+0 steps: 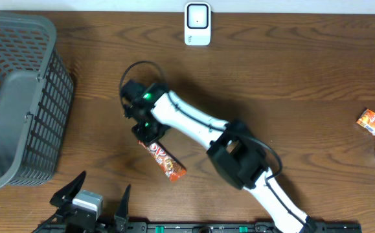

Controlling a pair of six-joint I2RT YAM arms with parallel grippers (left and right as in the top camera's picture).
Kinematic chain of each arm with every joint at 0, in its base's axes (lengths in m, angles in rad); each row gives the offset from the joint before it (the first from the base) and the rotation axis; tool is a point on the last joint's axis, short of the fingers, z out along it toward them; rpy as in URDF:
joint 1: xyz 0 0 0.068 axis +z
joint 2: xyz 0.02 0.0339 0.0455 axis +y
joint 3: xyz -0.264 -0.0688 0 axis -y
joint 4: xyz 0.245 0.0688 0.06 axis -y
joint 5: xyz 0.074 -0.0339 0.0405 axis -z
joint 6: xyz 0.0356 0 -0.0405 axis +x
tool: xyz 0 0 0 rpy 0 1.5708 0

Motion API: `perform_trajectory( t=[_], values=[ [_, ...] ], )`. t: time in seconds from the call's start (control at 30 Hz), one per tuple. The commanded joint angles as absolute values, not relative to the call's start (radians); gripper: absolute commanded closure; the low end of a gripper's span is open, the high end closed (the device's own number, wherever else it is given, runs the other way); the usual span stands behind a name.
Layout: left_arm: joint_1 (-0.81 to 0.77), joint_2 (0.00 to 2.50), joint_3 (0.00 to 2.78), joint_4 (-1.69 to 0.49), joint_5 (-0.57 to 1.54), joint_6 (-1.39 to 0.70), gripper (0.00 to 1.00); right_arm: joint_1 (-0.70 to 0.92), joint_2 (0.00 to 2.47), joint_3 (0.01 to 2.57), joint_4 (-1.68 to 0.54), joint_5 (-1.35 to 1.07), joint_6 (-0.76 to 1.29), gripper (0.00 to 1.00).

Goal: Scan the item barcode

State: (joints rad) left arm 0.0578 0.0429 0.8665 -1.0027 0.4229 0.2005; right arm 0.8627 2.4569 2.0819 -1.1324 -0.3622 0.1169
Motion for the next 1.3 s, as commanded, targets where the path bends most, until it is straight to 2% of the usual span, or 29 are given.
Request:
perform_trajectory(
  t=[0.0,0.17,0.27,0.43,0.57,0.7,0.8,1.07,1.27],
  values=[
    [0.056,0.05,0.822,-0.952,0.541,0.178,0.04,0.761,2.389,2.087,-1.137,-0.672,-0.069,0.99],
    [0.056,0.068,0.718,-0.85,0.651,0.17,0.04,0.635,2.298,2.087,-1.164,-1.083,-0.287,0.99],
    [0.056,0.096,0.636,-0.749,0.725,0.108,0.04,0.577,2.28,2.087,-1.185,-1.198,-0.368,0.99],
    [0.056,0.182,0.507,-0.534,0.857,-0.008,0.04,0.521,2.279,2.087,-1.227,-1.265,-0.368,0.98],
    [0.054,0.304,0.423,-0.327,0.915,-0.151,0.04,0.505,2.278,2.087,-1.23,-1.155,-0.297,0.98],
    [0.026,0.432,0.387,-0.182,0.918,-0.253,0.04,0.522,2.278,2.087,-1.19,-0.816,-0.132,0.99],
    [-0.039,0.541,0.375,-0.072,0.928,-0.261,0.04,0.533,2.278,2.087,-1.147,-0.681,-0.064,0.99],
    [-0.267,0.87,0.375,0.279,0.938,-0.273,0.04,0.534,2.278,2.087,-1.085,-0.648,0.023,0.99],
    [-0.32,1.068,0.375,0.275,0.962,-0.28,0.04,0.516,2.266,2.087,-1.146,-0.596,0.022,0.99]
  ],
)
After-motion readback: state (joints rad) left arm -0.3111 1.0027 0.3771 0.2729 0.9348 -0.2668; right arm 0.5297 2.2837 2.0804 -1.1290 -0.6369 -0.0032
